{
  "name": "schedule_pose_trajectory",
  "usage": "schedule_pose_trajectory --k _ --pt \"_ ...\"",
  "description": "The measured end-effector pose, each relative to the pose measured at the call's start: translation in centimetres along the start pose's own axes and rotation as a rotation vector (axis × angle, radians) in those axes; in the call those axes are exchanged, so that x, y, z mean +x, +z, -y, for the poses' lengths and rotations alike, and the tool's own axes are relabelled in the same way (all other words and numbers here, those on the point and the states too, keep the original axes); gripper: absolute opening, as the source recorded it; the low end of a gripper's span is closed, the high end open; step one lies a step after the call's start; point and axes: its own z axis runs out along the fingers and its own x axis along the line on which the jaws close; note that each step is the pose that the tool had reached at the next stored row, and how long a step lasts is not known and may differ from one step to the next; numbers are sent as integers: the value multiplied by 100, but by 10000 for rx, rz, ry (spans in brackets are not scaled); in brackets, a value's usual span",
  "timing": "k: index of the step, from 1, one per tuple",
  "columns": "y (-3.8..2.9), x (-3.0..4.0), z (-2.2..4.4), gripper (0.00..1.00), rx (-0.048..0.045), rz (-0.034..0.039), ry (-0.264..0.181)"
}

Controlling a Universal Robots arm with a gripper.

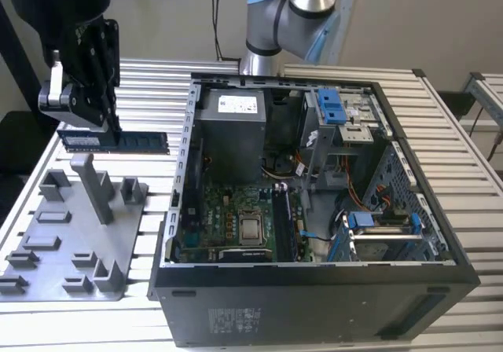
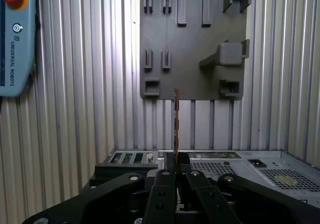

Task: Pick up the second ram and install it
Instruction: 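Pick up the second ram and move it above second insertion slot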

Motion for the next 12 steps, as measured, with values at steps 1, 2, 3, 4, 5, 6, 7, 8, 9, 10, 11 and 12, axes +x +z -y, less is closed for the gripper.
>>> schedule_pose_trajectory --k 1,2,3,4,5,6,7,8,9,10,11,12 --pt "0 -1 40 14 -2 0 -3" --pt "-1 -2 81 14 -5 -1 -7" --pt "-1 -3 126 14 -8 -1 -11" --pt "-1 -4 168 14 -10 0 -15" --pt "-1 -5 209 14 -13 0 -18" --pt "-1 -6 250 14 -15 -1 -21" --pt "-1 -7 291 14 -18 0 -24" --pt "-2 -8 334 14 -21 -1 -28" --pt "-2 -9 376 14 -23 -1 -32" --pt "-3 -9 416 14 -26 -2 -35" --pt "-3 -11 461 14 -28 -1 -37" --pt "-3 -12 503 14 -30 -1 -41"
